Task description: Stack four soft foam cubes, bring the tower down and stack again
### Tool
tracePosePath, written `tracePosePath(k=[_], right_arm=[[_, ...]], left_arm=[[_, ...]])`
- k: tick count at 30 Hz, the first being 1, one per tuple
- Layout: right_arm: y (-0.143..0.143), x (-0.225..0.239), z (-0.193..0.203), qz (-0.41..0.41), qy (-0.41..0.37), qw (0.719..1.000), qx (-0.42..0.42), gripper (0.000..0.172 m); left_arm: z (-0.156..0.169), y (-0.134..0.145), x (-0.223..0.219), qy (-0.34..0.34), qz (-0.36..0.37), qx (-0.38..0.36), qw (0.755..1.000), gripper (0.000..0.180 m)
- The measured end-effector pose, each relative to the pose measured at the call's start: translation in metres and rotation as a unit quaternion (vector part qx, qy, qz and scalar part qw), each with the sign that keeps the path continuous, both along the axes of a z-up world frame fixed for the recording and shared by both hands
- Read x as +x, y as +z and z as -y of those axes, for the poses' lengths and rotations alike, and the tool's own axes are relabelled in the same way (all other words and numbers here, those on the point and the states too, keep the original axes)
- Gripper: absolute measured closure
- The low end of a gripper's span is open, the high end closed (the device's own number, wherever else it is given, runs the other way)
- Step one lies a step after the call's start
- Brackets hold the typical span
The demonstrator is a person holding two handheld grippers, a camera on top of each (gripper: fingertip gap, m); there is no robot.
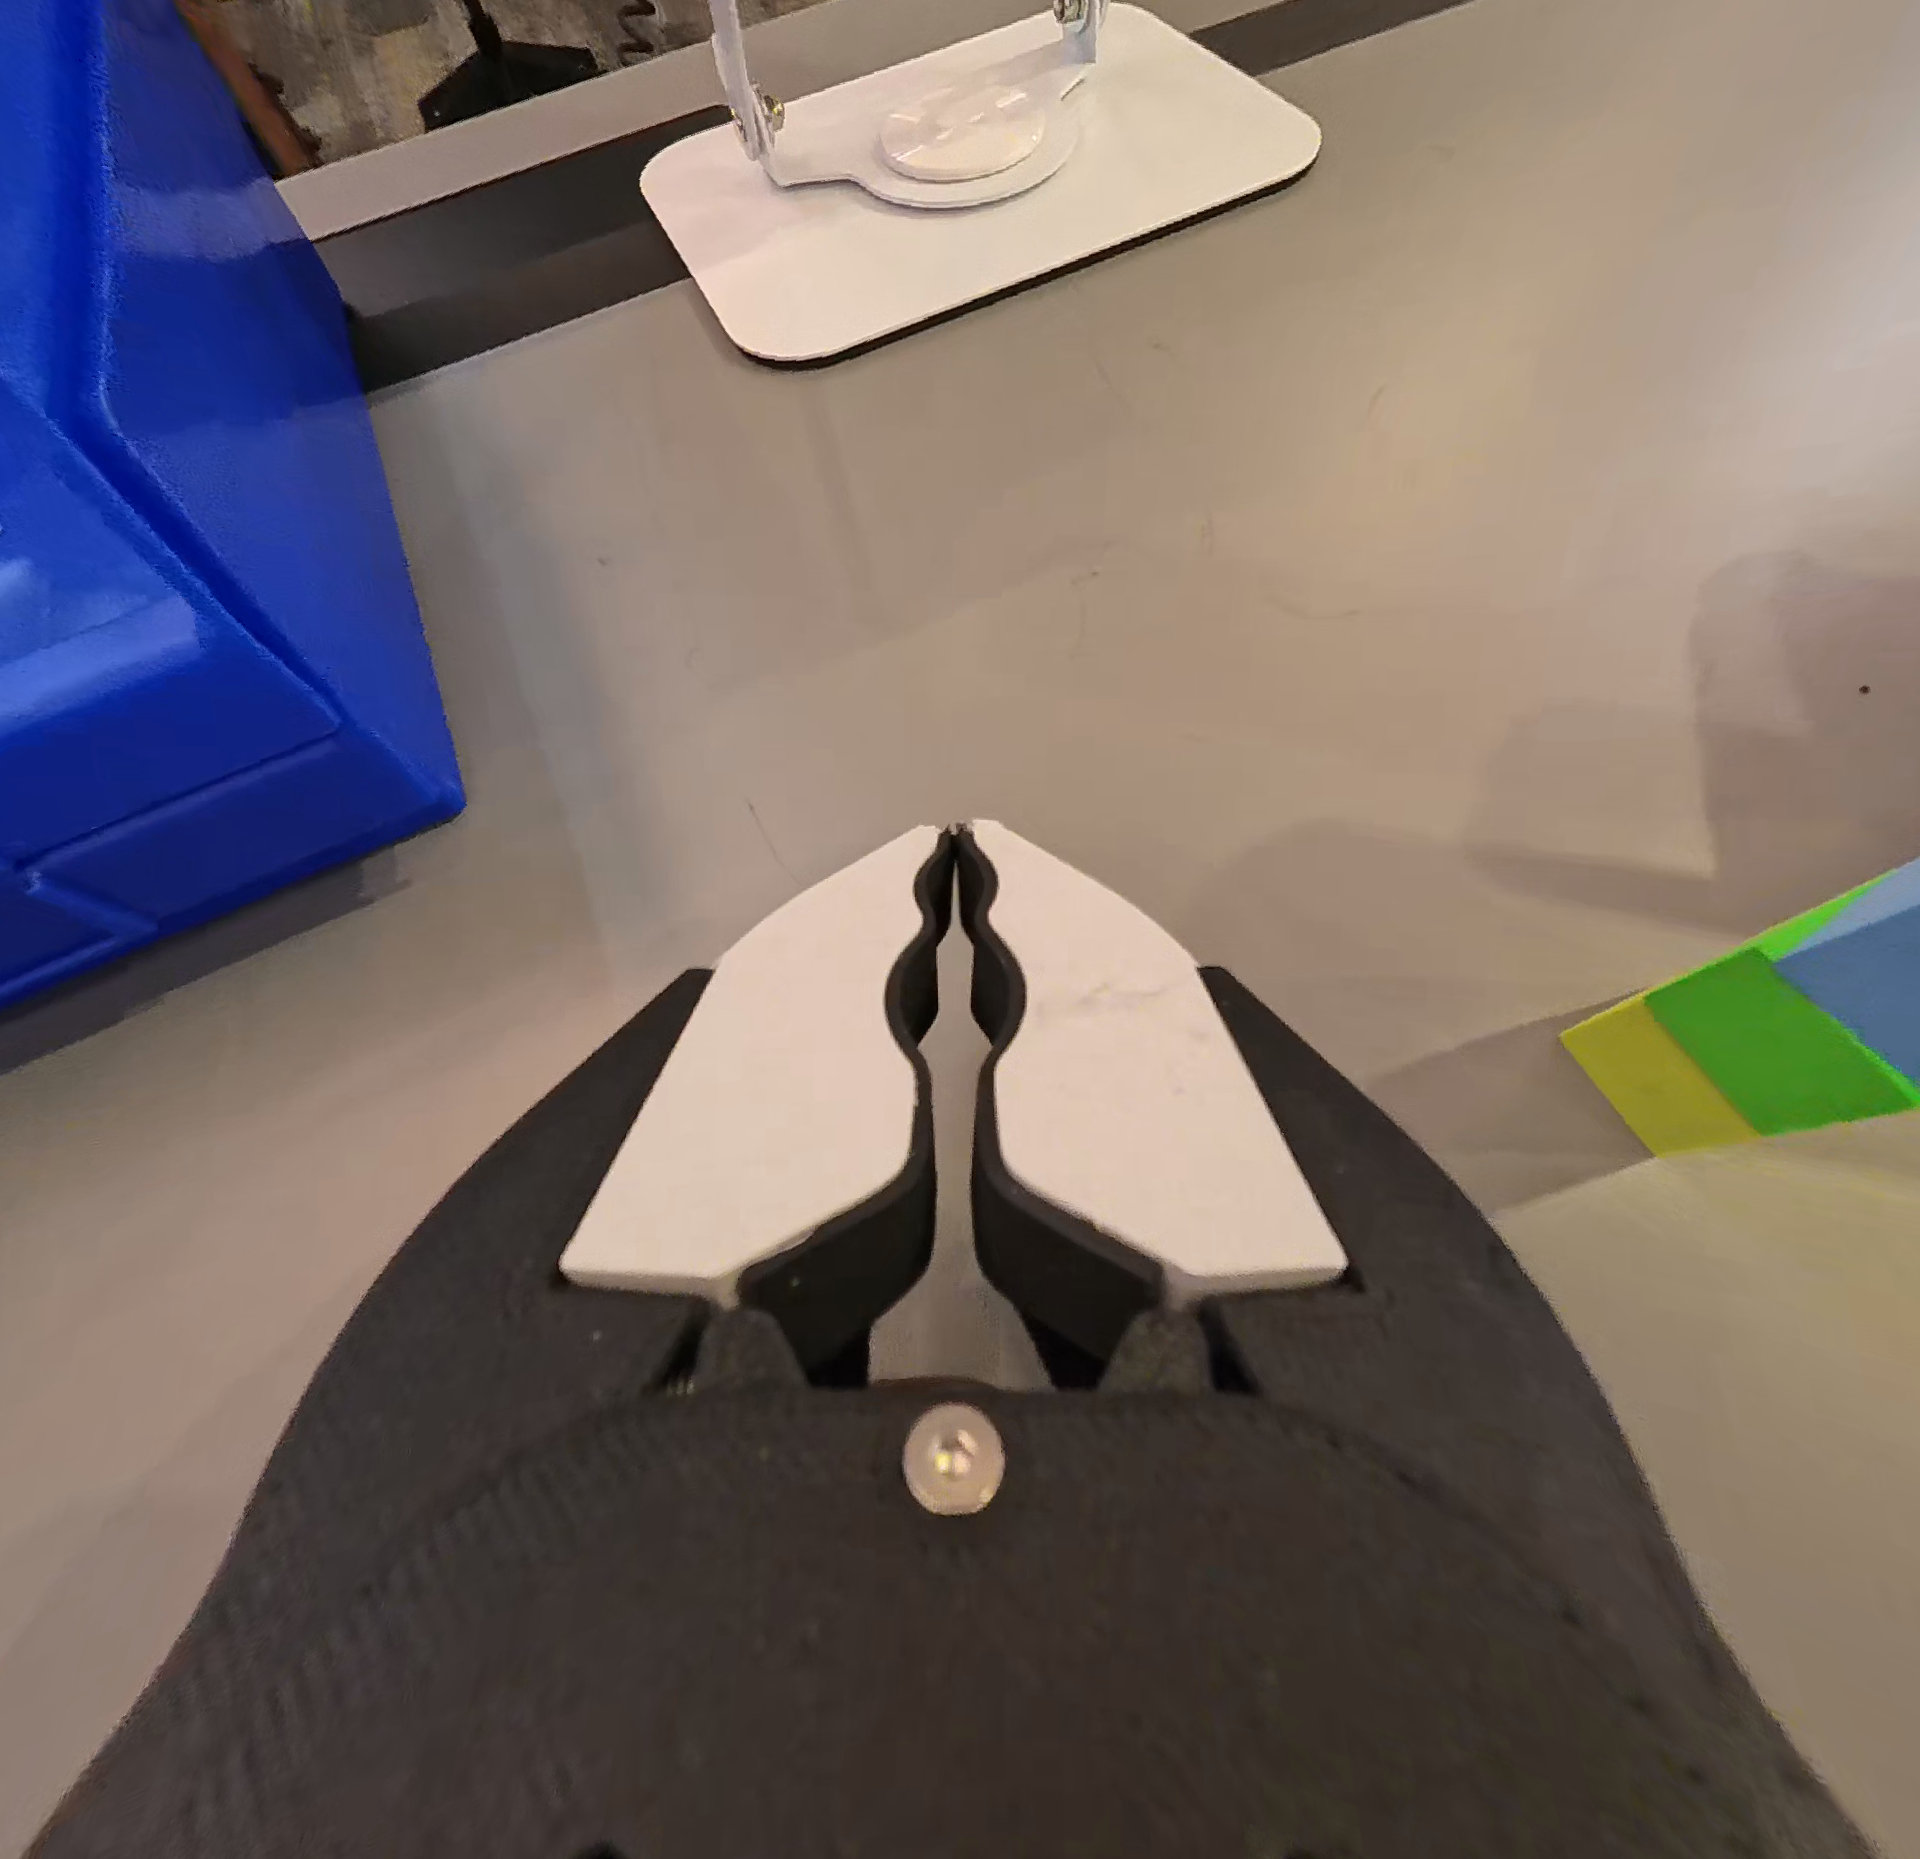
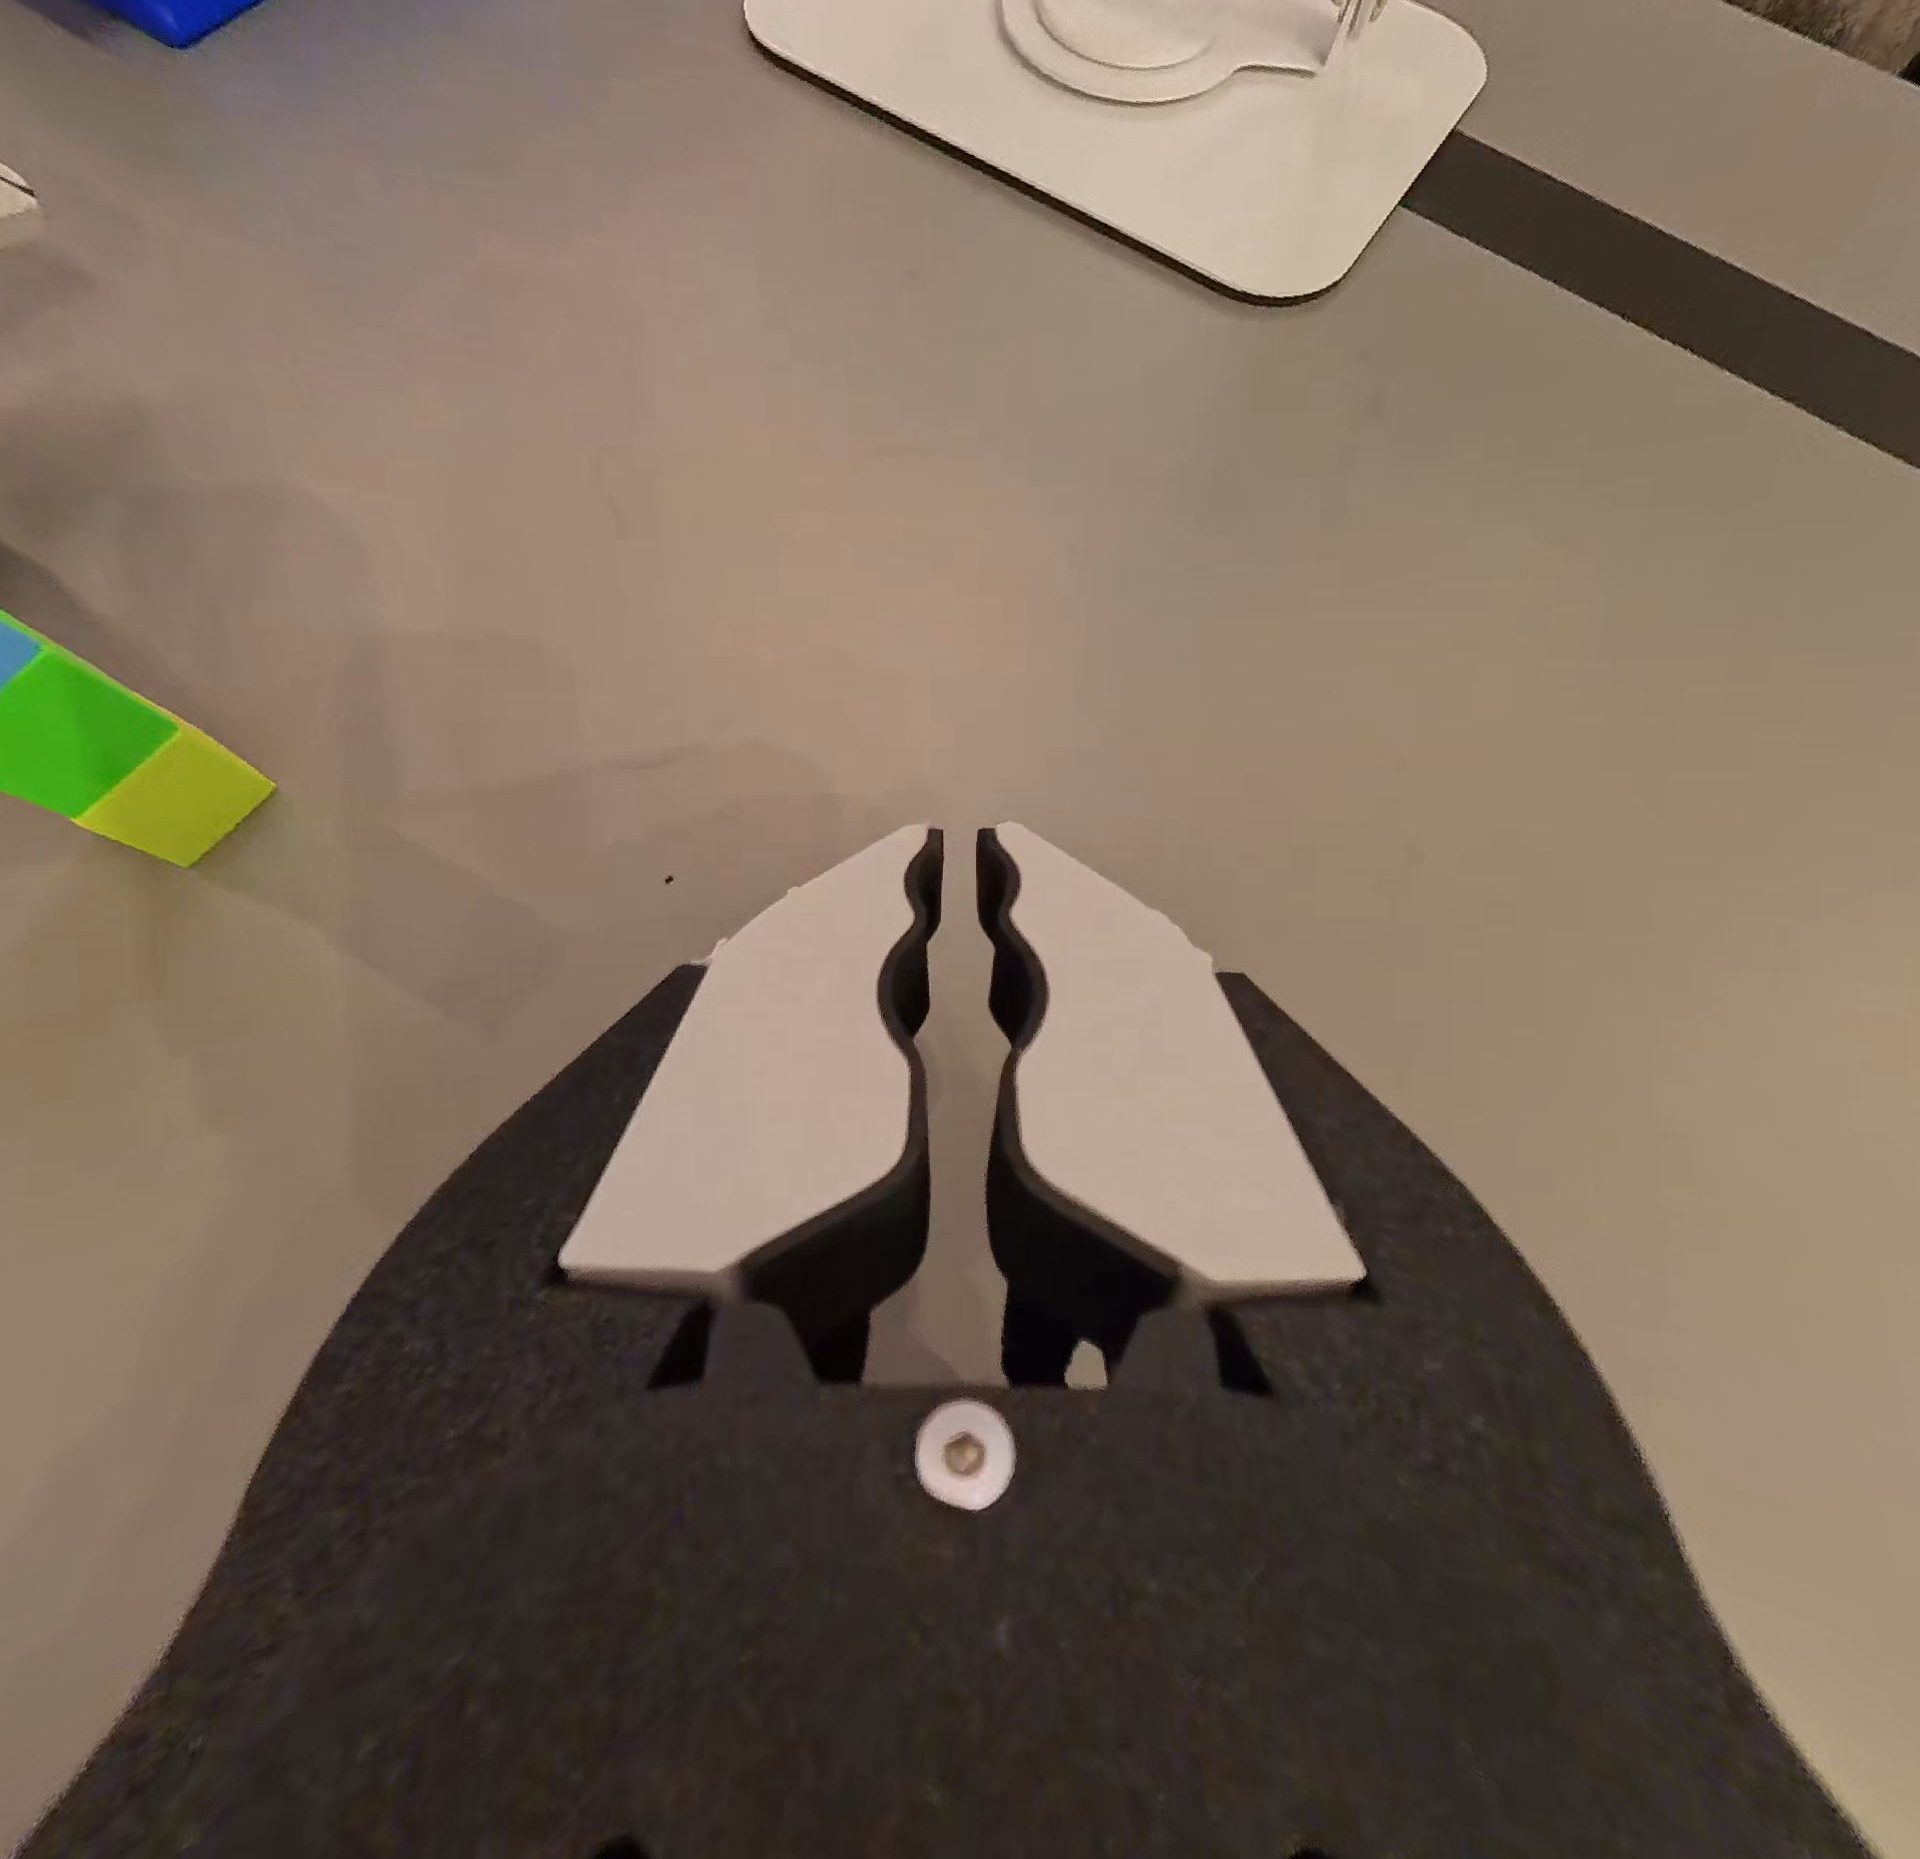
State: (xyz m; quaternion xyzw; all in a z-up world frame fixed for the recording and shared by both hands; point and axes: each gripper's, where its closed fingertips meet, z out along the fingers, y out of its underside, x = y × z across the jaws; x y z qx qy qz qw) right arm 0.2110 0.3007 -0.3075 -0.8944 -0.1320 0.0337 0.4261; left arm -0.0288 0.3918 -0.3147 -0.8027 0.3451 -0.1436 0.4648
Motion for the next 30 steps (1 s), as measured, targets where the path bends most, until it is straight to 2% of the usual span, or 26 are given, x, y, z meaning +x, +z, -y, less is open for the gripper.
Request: tracePosePath(k=[1,16,30], right_arm=[[0.001,0.001,0.000,0.002,-0.001,1.000,0.002,0.166],[-0.010,0.019,-0.004,0.047,-0.006,0.999,0.003,0.155],[-0.018,0.002,-0.021,0.051,0.019,0.998,-0.004,0.150]], left_arm=[[0.000,-0.001,0.000,0.000,-0.006,0.003,1.000,0.180],[0.001,-0.003,0.002,0.006,-0.047,0.032,0.998,0.180],[0.002,-0.001,0.002,0.007,-0.056,0.047,0.997,0.180]])
